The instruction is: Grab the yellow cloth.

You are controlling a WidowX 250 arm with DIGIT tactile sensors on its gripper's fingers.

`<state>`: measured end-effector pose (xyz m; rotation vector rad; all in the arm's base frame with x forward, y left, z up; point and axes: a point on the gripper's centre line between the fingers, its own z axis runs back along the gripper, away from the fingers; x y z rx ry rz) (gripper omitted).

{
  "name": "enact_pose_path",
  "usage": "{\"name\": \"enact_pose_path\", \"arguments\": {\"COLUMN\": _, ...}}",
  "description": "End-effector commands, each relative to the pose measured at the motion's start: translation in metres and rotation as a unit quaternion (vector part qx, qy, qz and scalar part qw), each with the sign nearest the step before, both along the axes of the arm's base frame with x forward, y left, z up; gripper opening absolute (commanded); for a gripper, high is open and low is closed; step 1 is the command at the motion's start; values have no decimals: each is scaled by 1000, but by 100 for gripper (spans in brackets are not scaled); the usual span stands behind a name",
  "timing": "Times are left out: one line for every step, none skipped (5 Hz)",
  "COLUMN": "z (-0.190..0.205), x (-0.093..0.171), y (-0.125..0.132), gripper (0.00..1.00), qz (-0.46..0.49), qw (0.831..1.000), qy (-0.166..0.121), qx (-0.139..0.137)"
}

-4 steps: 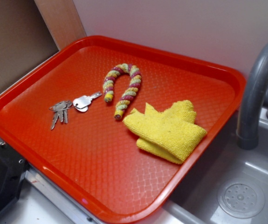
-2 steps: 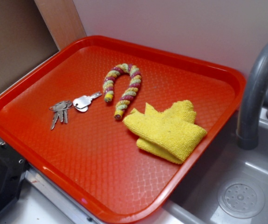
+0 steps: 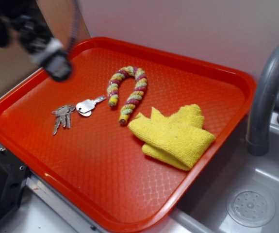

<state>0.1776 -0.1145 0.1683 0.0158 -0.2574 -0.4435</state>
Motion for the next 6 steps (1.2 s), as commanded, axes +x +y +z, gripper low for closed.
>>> {"name": "enact_pose_path", "arguments": {"z": -18, "x": 11, "y": -32, "gripper": 100, "qz": -137, "qw": 986, "qy": -89, "qx": -29}}
{"name": "enact_pose_path", "arguments": {"z": -18, "x": 11, "y": -32, "gripper": 100, "qz": -137, "qw": 986, "qy": -89, "qx": -29}}
{"name": "enact_pose_path", "arguments": {"z": -18, "x": 11, "y": -32, "gripper": 100, "qz": -137, "qw": 986, "qy": -89, "qx": -29}}
{"name": "enact_pose_path", "arguments": {"z": -18, "x": 11, "y": -32, "gripper": 100, "qz": -137, "qw": 986, "qy": -89, "qx": -29}}
{"name": "enact_pose_path", "arguments": {"z": -68, "x": 37, "y": -70, "gripper": 100, "qz": -179, "qw": 984, "qy": -12, "qx": -11}}
{"name": "enact_pose_path", "arguments": {"z": -119, "x": 33, "y": -101, "gripper": 100, "qz": -225, "qw": 973, "qy": 30, "qx": -25}}
